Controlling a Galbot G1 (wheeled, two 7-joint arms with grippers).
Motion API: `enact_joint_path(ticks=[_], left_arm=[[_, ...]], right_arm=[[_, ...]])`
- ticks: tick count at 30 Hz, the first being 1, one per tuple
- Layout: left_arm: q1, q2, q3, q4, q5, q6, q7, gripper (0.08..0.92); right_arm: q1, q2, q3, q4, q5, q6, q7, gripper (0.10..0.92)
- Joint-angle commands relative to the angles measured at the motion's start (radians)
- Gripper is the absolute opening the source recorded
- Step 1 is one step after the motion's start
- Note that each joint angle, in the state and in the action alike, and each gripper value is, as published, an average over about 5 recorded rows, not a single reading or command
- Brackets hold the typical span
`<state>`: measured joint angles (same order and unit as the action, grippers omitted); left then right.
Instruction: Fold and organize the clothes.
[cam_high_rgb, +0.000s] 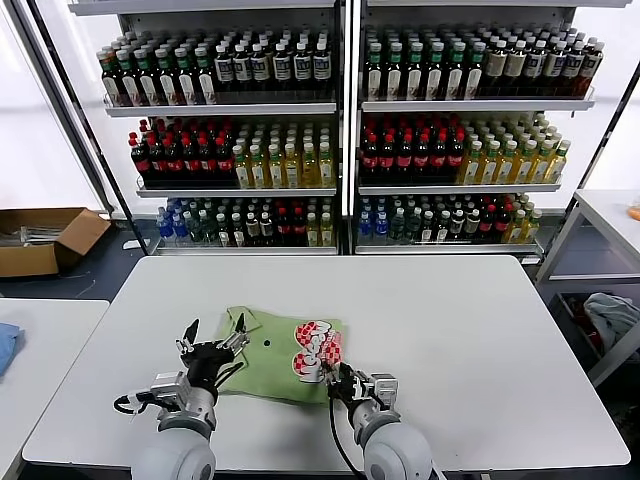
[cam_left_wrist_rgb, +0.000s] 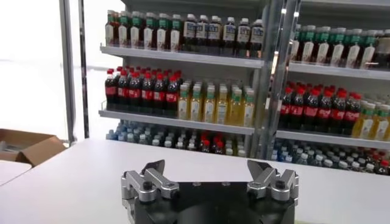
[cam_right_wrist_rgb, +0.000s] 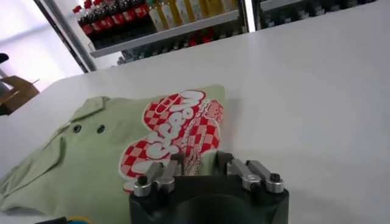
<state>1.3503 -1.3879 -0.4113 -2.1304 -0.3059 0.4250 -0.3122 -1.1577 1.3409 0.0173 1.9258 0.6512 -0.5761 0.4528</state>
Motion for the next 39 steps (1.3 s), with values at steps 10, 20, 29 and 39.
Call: enact_joint_path(ticks=[10,20,29,39], left_arm=[[0.039,-0.006,-0.018,-0.034,0.002,0.001,-0.004,0.823],[0.064,-0.028,-0.001,-0.06,0.006,-0.002,-0.004,0.823],[0.066,-0.045,0.022,-0.059,0.022,-0.003,-0.002,0.823],[0.072,-0.067,0.046,-0.04,0.05,-0.008,0.002,0.823]], right_arm=[[-0.022,-0.028,0.032,0.005,-0.058,-0.001,-0.011,0.111],[-0.051,-0.216,0.188,0.107,-0.07,-0.003,-0.028,0.106],[-0.127,-0.262,0.291,0.068,-0.195,0.0,-0.083,0.106],[-0.275,-0.144,0.285,0.257,-0.299,0.053,-0.125,0.318]])
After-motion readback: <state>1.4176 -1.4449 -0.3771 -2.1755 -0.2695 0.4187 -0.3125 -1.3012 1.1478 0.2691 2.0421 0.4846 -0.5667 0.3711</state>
